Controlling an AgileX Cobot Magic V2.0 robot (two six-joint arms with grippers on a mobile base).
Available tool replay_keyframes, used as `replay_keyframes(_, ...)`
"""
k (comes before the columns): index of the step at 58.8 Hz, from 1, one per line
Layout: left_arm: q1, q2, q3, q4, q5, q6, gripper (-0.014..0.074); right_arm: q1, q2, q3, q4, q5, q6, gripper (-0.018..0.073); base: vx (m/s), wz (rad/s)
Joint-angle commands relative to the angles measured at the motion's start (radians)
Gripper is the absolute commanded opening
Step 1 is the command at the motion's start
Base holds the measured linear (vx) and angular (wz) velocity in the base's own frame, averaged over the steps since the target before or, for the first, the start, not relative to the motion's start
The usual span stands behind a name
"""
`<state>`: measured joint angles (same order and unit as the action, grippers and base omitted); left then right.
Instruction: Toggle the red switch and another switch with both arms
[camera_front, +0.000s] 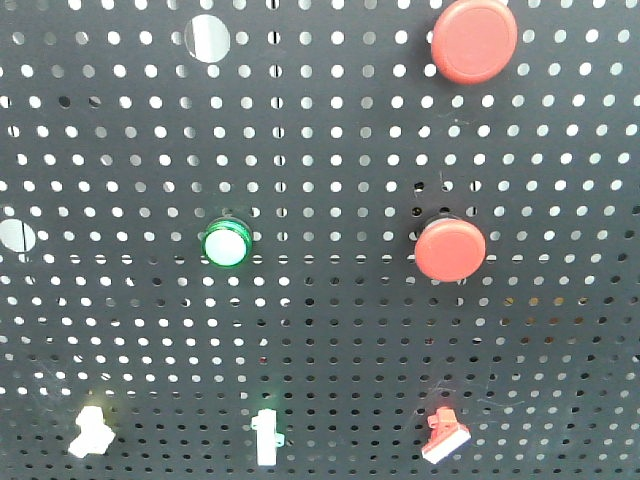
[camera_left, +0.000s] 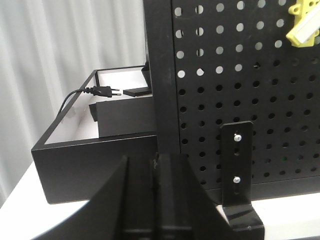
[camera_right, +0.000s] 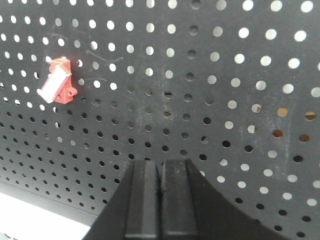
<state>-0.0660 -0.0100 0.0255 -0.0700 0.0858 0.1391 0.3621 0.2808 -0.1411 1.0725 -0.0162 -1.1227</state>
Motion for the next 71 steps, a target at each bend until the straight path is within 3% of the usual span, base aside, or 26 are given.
replay_keyframes(1, -0.001, -0.018, 0.021, -0.002, -0.076, -0.009, 0.0003, -0.005, 0.006, -0.031, -0.015, -0.045, -0.009, -0.0006, 0.0, 0.0)
replay_keyframes(6, -0.001, -0.018, 0.021, -0.002, -0.076, -0.009, 0.0003, -0.005, 0.006, -0.031, -0.133, -0.04, 0.042, -0.0006, 0.0, 0.0)
replay_keyframes(9, -0.001, -0.018, 0.021, -0.002, -0.076, -0.009, 0.0003, -0.005, 0.006, -0.031, -0.268, -0.034, 0.14, -0.0006, 0.0, 0.0)
replay_keyframes(13, -0.001, -0.018, 0.021, -0.002, -0.076, -0.009, 0.0003, -0.009, 0.006, -0.028, -0.529, -0.031, 0.353, -0.0006, 0.0, 0.0)
replay_keyframes(18, -0.001, -0.018, 0.021, -0.002, -0.076, -0.009, 0.0003, -0.057, 0.004, -0.002, -0.829, -0.036, 0.697, -0.0006, 0.0, 0.0)
replay_keyframes(24, -0.001, -0.018, 0.021, -0.002, -0.076, -0.009, 0.0003, -0.175, -0.022, 0.061, -0.986, -0.036, 0.972, -0.0006, 0.0, 0.0)
replay_keyframes(28, -0.001, -0.018, 0.021, -0.002, -0.076, -0.009, 0.0003, -0.259, -0.071, 0.109, -1.06, -0.039, 1.072, -0.0006, 0.0, 0.0)
replay_keyframes(35, -0.001, -0.018, 0.021, -0.002, -0.076, -0.009, 0.0003, -0.355, -0.198, 0.181, -1.072, -0.034, 1.101, -0.0006, 0.0, 0.0)
replay_keyframes(42, -0.001, -0.018, 0.021, -0.002, -0.076, -0.009, 0.0003, -0.408, -0.312, 0.178, -1.078, 0.075, 1.088, -0.0006, 0.0, 0.0)
replay_keyframes(71, -0.001, -0.018, 0.021, -0.002, -0.076, -0.009, 0.0003, -0.415, -0.305, 0.178, -1.079, 0.079, 1.082, -0.0006, 0.0, 0.0)
